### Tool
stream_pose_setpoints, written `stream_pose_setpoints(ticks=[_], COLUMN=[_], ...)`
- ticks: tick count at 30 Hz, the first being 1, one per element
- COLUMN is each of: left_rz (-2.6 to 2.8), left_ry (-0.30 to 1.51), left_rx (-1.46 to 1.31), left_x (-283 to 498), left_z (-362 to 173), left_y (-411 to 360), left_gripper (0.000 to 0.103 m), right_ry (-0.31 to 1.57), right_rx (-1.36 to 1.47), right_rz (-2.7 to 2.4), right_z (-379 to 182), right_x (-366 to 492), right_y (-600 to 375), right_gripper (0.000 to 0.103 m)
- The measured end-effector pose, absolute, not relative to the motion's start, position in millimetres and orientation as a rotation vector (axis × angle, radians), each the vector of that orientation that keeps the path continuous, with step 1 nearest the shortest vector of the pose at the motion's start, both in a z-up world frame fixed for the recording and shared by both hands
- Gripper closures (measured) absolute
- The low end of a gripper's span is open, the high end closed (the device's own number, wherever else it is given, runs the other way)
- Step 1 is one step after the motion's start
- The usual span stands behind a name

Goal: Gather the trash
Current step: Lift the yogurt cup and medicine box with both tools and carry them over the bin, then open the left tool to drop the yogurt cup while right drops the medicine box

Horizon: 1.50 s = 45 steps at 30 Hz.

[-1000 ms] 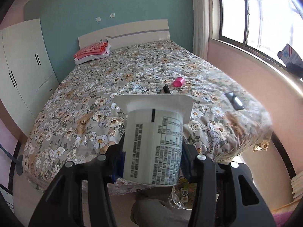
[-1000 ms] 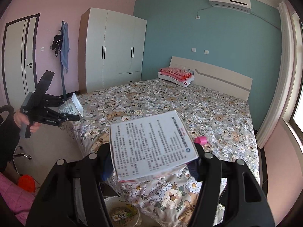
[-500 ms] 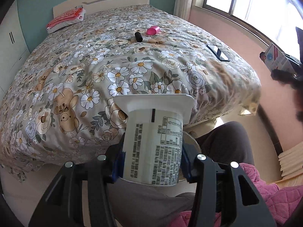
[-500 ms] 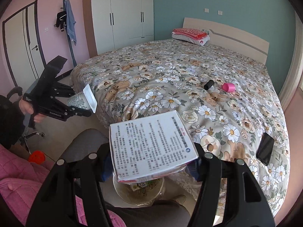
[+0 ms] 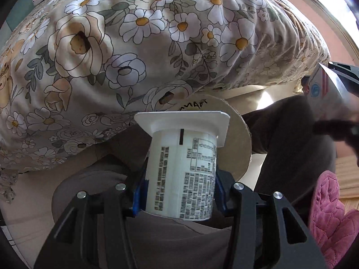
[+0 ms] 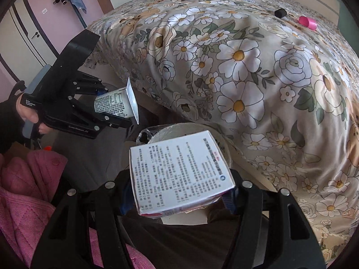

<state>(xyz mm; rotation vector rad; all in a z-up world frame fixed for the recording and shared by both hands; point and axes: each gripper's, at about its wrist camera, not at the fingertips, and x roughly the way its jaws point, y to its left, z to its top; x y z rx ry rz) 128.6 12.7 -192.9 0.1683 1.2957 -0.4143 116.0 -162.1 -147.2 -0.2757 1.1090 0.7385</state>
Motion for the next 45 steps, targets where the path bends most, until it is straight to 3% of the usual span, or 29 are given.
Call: stream_pose_setpoints(ticks=[23,45], left_rz=[-0.344,-0.291], left_ry=[1.557,1.730], left_rx=[0.107,0.044], left_x=[173,199], left_z=[-344,-424], left_y=[-33,-41], left_gripper=[0.052,0.051], right_ry=[1.543,1.706], right_rx=[-0.229,-0.130], right_rz=[0.544,0.339], right_z=[-333,-423], right_x=[166,190], right_y=[-115,-120], right_gripper=[0.040,0.040])
